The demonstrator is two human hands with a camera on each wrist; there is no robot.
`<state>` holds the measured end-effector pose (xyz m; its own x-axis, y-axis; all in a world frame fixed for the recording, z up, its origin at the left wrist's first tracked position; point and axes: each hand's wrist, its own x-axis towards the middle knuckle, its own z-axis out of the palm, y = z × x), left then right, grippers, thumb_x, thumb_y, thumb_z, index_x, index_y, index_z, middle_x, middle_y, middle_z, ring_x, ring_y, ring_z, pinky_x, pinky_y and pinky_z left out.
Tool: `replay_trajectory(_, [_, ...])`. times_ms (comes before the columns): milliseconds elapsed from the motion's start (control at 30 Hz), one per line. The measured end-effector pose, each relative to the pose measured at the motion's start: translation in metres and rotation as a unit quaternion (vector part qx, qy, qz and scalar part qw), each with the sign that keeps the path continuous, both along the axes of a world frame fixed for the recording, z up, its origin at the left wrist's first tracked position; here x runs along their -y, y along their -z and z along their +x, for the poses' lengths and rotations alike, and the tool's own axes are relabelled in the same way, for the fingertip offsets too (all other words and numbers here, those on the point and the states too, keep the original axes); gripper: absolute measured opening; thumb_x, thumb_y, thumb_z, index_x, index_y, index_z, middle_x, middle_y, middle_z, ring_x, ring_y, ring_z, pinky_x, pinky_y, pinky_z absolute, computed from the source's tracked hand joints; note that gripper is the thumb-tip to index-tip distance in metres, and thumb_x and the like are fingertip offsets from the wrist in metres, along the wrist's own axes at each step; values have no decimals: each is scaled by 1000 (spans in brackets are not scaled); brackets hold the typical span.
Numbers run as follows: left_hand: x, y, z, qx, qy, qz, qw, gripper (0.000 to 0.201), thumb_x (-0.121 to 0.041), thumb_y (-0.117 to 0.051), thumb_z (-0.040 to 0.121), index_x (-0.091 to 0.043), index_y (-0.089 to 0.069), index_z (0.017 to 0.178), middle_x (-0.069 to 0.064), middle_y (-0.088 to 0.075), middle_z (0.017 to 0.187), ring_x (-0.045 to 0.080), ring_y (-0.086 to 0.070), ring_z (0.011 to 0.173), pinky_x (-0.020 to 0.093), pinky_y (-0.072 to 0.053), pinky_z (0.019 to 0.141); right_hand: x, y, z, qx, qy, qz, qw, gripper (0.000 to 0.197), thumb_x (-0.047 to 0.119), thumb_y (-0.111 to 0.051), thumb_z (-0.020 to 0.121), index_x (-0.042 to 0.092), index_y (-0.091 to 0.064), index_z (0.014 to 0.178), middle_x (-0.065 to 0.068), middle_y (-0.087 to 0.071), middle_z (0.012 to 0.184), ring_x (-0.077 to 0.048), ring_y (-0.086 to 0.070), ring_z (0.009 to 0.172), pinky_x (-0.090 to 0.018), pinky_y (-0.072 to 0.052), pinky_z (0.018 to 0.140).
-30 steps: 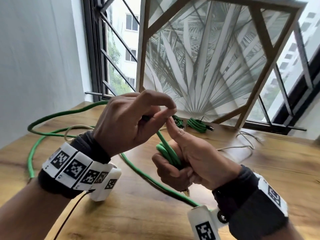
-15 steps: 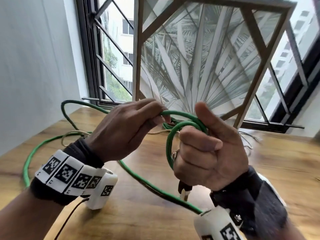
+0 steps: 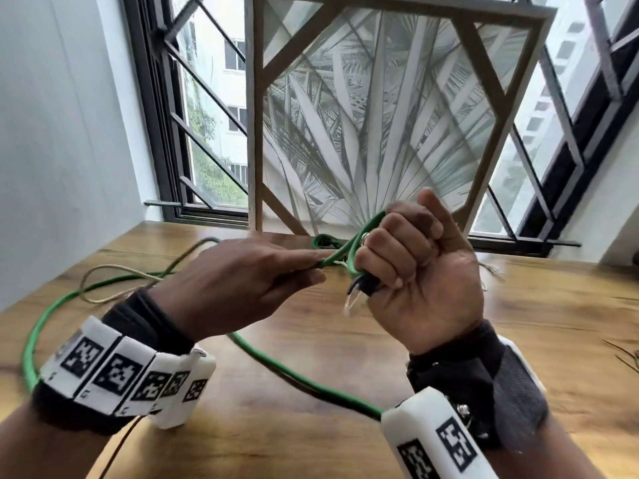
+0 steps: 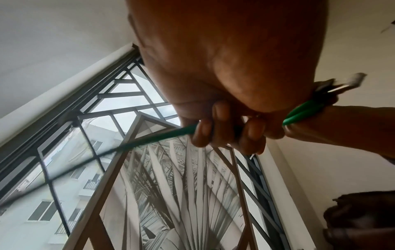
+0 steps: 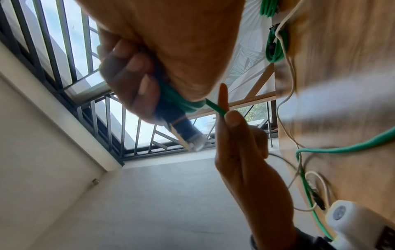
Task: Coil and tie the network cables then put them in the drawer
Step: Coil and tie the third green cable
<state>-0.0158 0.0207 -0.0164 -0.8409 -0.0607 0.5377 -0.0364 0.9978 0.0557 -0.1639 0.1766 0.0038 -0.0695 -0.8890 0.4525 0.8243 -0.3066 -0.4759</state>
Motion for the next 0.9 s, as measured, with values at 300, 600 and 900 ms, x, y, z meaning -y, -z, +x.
replay_trajectory(300, [-9, 2, -2, 10, 29, 8, 999, 37, -51, -48, 108, -39, -63, 140, -7, -75, 99, 19, -67, 79, 40, -51, 64, 0, -2, -11, 56, 61, -8, 997, 41, 43, -26, 113, 25, -34, 77, 6, -27, 59, -11, -26, 53, -24, -28, 56])
replay_trajectory(600, [-5, 8, -1, 42, -19, -1, 999, 52, -65, -37, 101, -45, -57, 144, -12, -76, 108, 10, -63, 76, 35, -55, 63, -3, -3, -40, 78, 221, -51, 971, 42, 46, -35, 111, 20, -41, 78, 5, -28, 66, -14, -28, 61, -28, -32, 63])
replay_trajectory(900, [-2, 1, -1, -65, -71, 11, 995, 35, -56, -48, 102, -40, -73, 122, -19, -66, 103, 5, -48, 68, 31, -48, 56, 2, -5, -44, -38, 431, -24, 901, 35, 36, -38, 109, 18, -45, 80, 0, -33, 69, -17, -35, 63, -30, -37, 64])
